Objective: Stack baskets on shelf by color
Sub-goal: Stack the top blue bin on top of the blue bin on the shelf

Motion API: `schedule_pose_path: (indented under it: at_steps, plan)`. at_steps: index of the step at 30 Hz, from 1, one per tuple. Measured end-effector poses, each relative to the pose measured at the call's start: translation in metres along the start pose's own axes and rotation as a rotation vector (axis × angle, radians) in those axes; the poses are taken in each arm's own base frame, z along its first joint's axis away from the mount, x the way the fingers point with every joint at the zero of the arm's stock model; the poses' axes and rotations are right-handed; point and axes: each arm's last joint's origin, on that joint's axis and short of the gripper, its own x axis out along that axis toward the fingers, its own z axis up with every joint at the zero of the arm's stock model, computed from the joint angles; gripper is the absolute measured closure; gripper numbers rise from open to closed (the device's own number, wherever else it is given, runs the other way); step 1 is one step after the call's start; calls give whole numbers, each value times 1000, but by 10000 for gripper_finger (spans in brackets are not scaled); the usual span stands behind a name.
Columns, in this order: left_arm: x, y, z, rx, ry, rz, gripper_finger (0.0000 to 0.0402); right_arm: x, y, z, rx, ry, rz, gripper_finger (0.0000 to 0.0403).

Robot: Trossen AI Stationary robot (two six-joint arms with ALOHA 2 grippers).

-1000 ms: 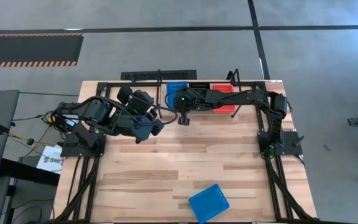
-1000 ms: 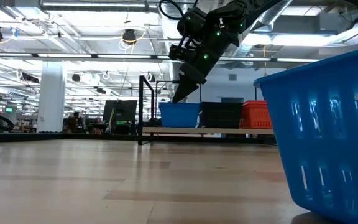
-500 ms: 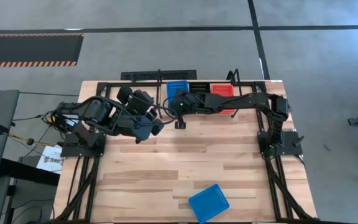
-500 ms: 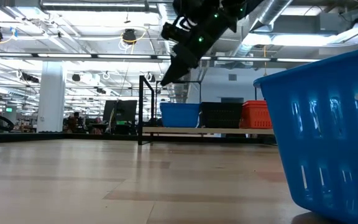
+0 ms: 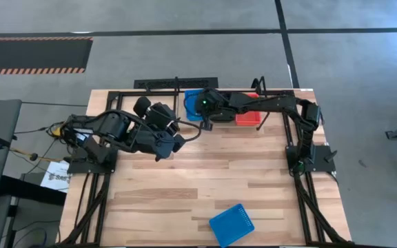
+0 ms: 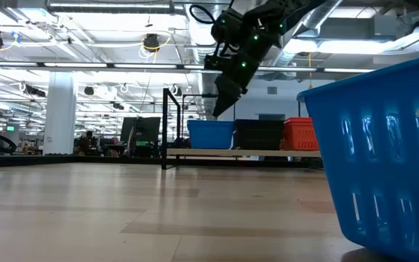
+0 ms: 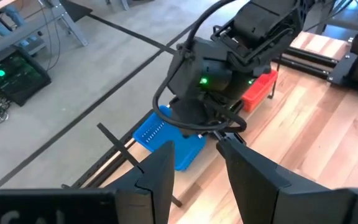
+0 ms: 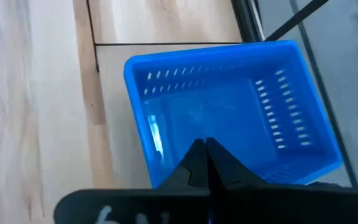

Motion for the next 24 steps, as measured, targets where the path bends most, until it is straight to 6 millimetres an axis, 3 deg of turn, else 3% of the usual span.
schedule_pose_path:
  at_steps: [11,14,24]
  plan:
    - [1,0,0,-3,0,3,270,16,-13,-5,15,-9,25,402]
    - [1,0,0,-3,0,2,270,24,-9,-14,15,46,76,402]
    - [2,1,1,-3,1,9,270,37,13,-12,-16,32,144,402]
